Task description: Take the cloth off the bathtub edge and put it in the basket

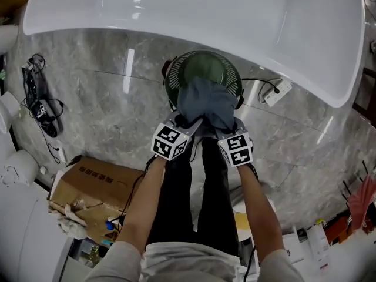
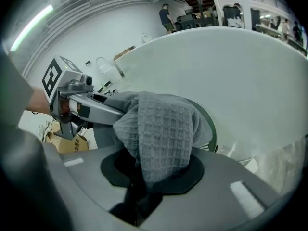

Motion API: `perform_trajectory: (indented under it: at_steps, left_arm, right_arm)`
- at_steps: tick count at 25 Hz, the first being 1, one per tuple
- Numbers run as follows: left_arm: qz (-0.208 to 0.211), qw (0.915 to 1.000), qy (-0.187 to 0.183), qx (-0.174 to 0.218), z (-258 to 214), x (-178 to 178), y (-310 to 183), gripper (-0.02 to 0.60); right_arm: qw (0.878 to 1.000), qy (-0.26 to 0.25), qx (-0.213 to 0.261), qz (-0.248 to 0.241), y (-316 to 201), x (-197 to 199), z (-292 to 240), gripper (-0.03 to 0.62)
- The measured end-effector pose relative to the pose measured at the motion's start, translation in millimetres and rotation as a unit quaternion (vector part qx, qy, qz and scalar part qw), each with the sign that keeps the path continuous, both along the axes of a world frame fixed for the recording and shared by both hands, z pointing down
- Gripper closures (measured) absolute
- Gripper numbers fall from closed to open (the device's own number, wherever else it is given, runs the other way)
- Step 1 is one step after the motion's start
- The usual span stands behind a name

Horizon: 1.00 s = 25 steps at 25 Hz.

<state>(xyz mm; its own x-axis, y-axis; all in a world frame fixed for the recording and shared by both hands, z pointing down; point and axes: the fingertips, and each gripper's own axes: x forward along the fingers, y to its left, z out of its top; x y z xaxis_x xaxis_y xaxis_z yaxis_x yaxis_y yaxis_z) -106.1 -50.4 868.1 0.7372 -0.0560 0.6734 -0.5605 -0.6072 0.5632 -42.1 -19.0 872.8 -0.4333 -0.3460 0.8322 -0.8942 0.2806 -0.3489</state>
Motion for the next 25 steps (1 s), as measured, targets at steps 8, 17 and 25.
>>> perform_trajectory:
  at_steps: [8, 17, 25]
  left_arm:
    - [0.043, 0.9987, -0.002, 0.026, 9, 19, -50, 0.385]
    - [0.035, 0.9993, -0.011, 0.011, 16, -9, -73, 0.397]
    - [0.048, 0.9985, -0.022, 0.015, 22, -11, -66, 0.399]
  right_arm:
    - [0.994, 0.011, 0.005, 0.110, -39, 18, 18, 0.493]
    - [0.985, 0.016, 0.013, 0.172, -66, 15, 42, 0.493]
    - [0.984, 0.017, 0.007, 0.180, -60, 12, 47, 0.491]
